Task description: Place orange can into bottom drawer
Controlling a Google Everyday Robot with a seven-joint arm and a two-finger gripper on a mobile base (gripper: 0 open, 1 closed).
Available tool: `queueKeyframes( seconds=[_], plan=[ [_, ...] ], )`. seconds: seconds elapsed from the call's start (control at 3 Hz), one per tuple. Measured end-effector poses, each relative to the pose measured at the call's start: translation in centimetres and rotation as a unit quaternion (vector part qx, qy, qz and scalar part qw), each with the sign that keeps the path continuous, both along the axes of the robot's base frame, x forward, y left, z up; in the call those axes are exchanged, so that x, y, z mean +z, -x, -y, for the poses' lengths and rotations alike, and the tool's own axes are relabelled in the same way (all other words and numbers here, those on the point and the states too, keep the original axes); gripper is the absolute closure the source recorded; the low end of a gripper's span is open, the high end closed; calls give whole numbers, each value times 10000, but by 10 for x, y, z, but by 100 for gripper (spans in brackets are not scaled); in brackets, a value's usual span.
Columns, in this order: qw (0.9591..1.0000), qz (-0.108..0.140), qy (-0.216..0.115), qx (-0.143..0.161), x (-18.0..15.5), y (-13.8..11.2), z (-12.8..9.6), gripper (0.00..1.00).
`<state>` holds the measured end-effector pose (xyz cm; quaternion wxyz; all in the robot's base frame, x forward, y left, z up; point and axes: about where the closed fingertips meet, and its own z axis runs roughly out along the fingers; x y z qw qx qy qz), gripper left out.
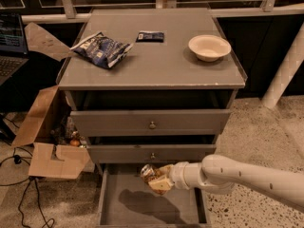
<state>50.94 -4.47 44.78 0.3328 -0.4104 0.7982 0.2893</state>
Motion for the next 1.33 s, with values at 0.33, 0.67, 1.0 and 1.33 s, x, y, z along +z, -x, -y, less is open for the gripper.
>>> queueKeyframes(
  seconds=[0.33,0.67,1.0,1.33],
  plan=[
    [9990,-396,125,-180,-49,4,-1,100],
    [9948,-822,360,-482,-107,-1,6,100],
    [9859,-1250,716,-857,-174,-9,14,100],
    [9783,-1458,917,-1148,-211,-18,23,100]
  ],
)
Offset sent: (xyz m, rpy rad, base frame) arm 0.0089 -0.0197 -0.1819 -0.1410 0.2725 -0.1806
